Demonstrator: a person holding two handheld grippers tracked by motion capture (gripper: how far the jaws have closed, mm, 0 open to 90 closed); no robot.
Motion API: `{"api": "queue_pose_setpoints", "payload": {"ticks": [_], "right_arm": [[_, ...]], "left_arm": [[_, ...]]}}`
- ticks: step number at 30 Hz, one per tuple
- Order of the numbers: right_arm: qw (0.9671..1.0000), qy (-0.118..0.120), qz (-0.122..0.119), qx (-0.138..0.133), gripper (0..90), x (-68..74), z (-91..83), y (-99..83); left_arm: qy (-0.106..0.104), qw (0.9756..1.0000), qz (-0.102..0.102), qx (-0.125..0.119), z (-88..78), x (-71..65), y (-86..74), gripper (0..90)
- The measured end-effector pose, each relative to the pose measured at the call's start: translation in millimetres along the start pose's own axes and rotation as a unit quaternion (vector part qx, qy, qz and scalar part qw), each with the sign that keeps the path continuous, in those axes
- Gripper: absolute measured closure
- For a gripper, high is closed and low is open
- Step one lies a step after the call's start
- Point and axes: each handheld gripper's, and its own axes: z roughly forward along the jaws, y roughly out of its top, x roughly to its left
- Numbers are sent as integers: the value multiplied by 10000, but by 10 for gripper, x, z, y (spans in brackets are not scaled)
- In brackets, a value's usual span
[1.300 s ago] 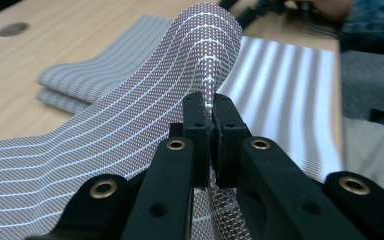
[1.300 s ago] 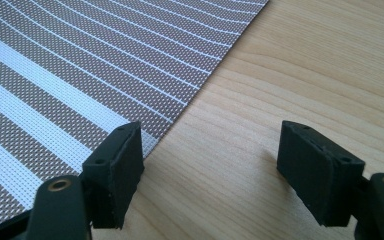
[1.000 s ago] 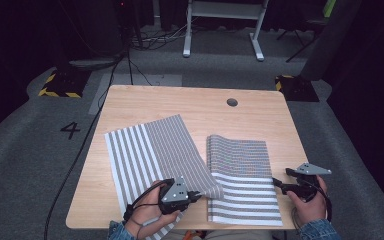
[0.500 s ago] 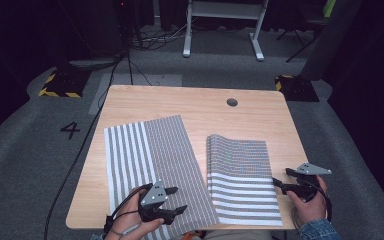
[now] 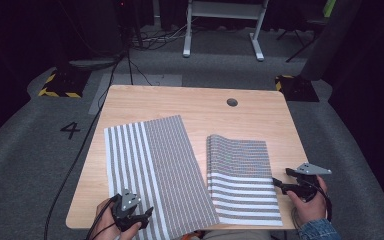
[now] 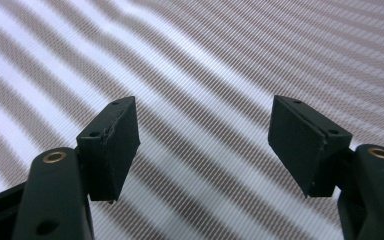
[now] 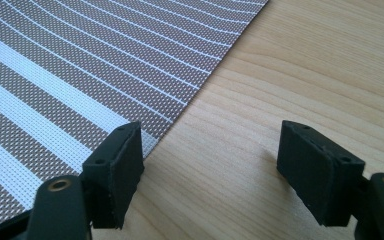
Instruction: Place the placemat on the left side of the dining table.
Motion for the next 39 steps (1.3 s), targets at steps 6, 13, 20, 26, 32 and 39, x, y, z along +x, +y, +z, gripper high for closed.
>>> {"api": "queue_pose_setpoints", "payload": {"ticks": [6, 13, 20, 26, 32, 39], "right_arm": [[10000, -1, -2, 0, 267, 0, 0, 0], [10000, -1, 1, 0, 266, 0, 0, 0], [10000, -1, 0, 0, 266, 1, 0, 0], [10000, -1, 0, 2, 266, 1, 0, -1], [10000, -1, 1, -1, 266, 1, 0, -1], [10000, -1, -1, 0, 266, 0, 0, 0]], "left_arm": [[309, 9987, -222, 349, 56, 26, -114, 218], [292, 9983, -401, 310, 75, 63, -139, 156], [323, 9979, -419, 372, 89, 81, -95, 180], [376, 9976, -468, 343, 119, 106, -38, 244], [414, 9977, -498, 210, 123, 142, -1, 475], [82, 9988, -490, -3, 95, 168, 51, 813]]}}
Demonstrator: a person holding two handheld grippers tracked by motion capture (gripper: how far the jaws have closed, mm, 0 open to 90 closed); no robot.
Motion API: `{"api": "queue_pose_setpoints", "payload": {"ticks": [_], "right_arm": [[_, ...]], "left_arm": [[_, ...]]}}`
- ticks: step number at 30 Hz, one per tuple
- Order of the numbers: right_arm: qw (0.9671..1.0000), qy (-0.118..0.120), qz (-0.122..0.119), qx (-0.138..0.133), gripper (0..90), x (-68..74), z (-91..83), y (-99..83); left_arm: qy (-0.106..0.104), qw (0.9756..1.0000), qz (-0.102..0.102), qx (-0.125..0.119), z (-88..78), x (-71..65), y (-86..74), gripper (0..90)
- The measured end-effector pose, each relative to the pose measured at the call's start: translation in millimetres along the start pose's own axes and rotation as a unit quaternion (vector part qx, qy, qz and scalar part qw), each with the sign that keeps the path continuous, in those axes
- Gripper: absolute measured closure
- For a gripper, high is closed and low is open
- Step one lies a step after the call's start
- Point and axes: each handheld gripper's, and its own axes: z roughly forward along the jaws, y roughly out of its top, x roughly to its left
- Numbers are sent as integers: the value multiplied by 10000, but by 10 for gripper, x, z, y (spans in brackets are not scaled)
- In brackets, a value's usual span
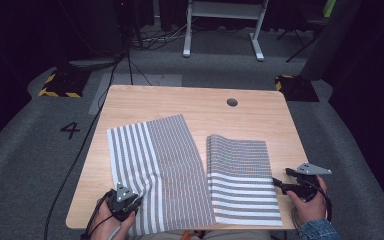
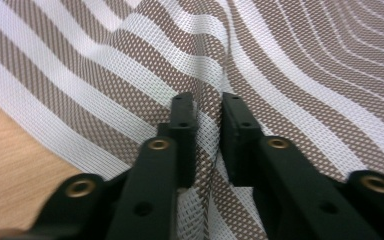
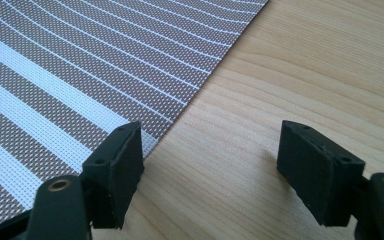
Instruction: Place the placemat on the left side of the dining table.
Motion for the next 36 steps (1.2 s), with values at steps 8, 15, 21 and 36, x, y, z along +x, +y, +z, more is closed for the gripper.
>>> {"api": "queue_pose_setpoints", "payload": {"ticks": [8, 15, 21, 36], "right_arm": [[10000, 1, 1, -1, 266, 0, 0, 0], [10000, 0, -2, -2, 266, 0, 0, 0], [10000, -1, 0, -1, 266, 0, 0, 0], [10000, 1, 2, -2, 266, 0, 0, 0]], "left_arm": [[-72, 9992, 323, -243, -136, 54, 207, 860], [22, 9967, 676, -446, -259, 207, 499, 864], [-94, 9952, 831, -506, -264, 419, 731, 865], [5, 9965, 419, -718, 29, 1207, 777, 639]]}}
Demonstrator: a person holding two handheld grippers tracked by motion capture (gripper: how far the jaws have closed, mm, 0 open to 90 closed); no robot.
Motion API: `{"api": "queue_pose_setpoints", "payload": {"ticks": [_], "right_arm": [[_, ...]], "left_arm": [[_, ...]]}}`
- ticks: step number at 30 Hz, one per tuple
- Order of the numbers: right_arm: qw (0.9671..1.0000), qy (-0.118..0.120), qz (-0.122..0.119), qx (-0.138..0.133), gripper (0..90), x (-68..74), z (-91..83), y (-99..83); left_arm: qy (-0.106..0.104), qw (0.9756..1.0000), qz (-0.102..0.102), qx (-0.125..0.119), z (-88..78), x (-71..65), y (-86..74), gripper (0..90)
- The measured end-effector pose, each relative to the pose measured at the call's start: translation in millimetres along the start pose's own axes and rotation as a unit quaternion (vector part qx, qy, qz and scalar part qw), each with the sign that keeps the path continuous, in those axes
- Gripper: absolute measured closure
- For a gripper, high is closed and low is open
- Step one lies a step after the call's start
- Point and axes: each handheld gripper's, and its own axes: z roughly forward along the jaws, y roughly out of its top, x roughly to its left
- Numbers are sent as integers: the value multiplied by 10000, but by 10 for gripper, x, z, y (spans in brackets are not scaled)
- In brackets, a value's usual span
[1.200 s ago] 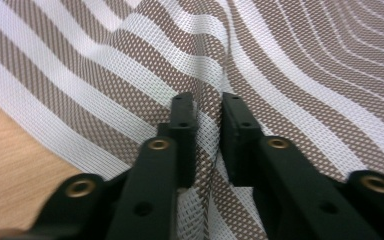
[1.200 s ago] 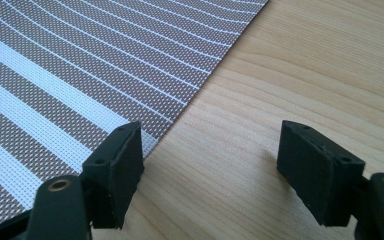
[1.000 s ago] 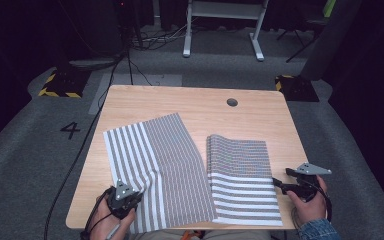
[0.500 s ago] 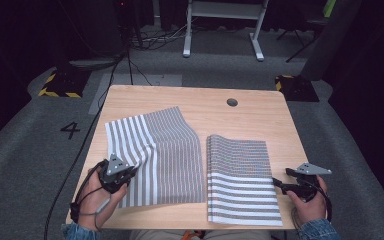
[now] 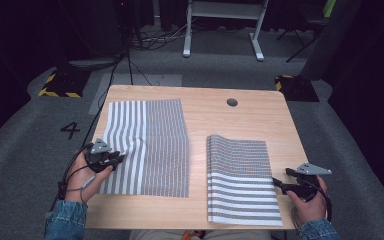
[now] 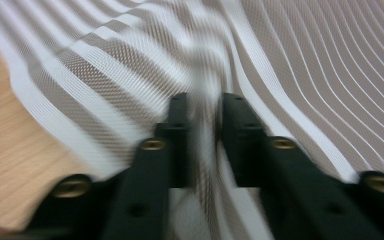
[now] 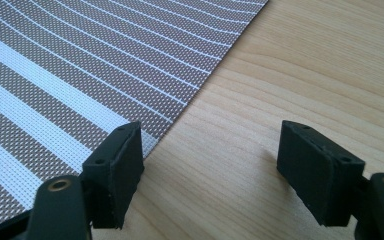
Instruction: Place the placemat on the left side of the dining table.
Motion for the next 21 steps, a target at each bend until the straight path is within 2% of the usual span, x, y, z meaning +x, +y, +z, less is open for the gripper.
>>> {"api": "queue_pose_setpoints", "payload": {"ticks": [1, 2, 5, 9, 14, 16, 17, 20, 21], "right_arm": [[10000, -1, 0, 1, 266, 0, 0, 0], [10000, 0, 0, 2, 266, 0, 0, 0], [10000, -2, -3, 1, 266, 0, 0, 0], [10000, -2, -2, 0, 266, 0, 0, 0], [10000, -2, -1, 1, 266, 0, 0, 0], [10000, -1, -1, 1, 266, 0, 0, 0], [10000, -2, -3, 1, 266, 0, 0, 0], [10000, -1, -2, 1, 266, 0, 0, 0], [10000, -1, -2, 0, 266, 0, 0, 0]], "left_arm": [[48, 9997, -175, -182, 9, 9, -17, 515], [72, 9994, -233, -227, 0, 11, -25, 438], [176, 9990, -257, -333, -27, -72, -25, 343], [75, 9994, -124, -316, -33, -334, 5, 339], [-330, 9989, 228, -224, 43, -855, 59, 330], [-478, 9979, 394, -187, 91, -1065, 77, 323], [-565, 9974, 410, -167, 123, -1171, 76, 323], [-824, 9948, 604, 50, 236, -1441, 64, 320], [-888, 9942, 604, 112, 283, -1523, 54, 319]]}}
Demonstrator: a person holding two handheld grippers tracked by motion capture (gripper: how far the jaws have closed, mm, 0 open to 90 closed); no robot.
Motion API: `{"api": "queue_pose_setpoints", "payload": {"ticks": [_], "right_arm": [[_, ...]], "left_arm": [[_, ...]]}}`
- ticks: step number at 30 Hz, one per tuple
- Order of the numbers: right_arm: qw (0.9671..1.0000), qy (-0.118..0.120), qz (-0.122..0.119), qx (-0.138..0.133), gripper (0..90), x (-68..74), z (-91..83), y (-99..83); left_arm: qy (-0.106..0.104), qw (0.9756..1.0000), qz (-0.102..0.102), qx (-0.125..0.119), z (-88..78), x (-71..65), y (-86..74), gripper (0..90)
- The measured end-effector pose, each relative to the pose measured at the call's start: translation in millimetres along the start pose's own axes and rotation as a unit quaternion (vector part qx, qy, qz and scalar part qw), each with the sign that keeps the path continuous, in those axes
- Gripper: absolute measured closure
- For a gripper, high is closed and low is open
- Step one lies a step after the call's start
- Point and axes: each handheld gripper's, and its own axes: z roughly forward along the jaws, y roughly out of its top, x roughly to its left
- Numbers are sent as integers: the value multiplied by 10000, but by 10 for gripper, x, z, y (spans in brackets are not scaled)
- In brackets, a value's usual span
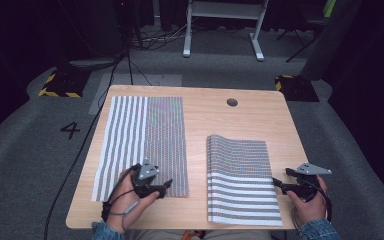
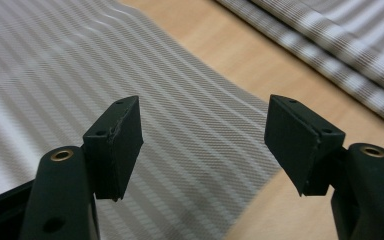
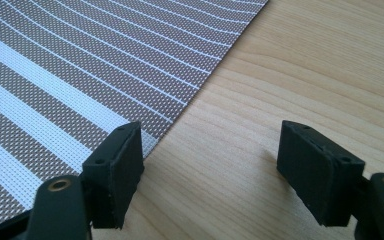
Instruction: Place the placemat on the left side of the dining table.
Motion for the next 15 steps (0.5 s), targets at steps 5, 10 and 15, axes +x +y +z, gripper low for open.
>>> {"api": "queue_pose_setpoints", "payload": {"ticks": [5, 10, 15], "right_arm": [[10000, 0, -2, 1, 266, 0, 0, 0], [10000, 1, 1, 2, 266, 0, 0, 0], [10000, 1, 1, 1, 266, 0, 0, 0]], "left_arm": [[-55, 9994, 79, 321, 298, -206, 14, 315], [76, 9980, 193, 605, 484, -275, -13, 316], [69, 9980, 150, 616, 519, -258, -55, 336]]}}
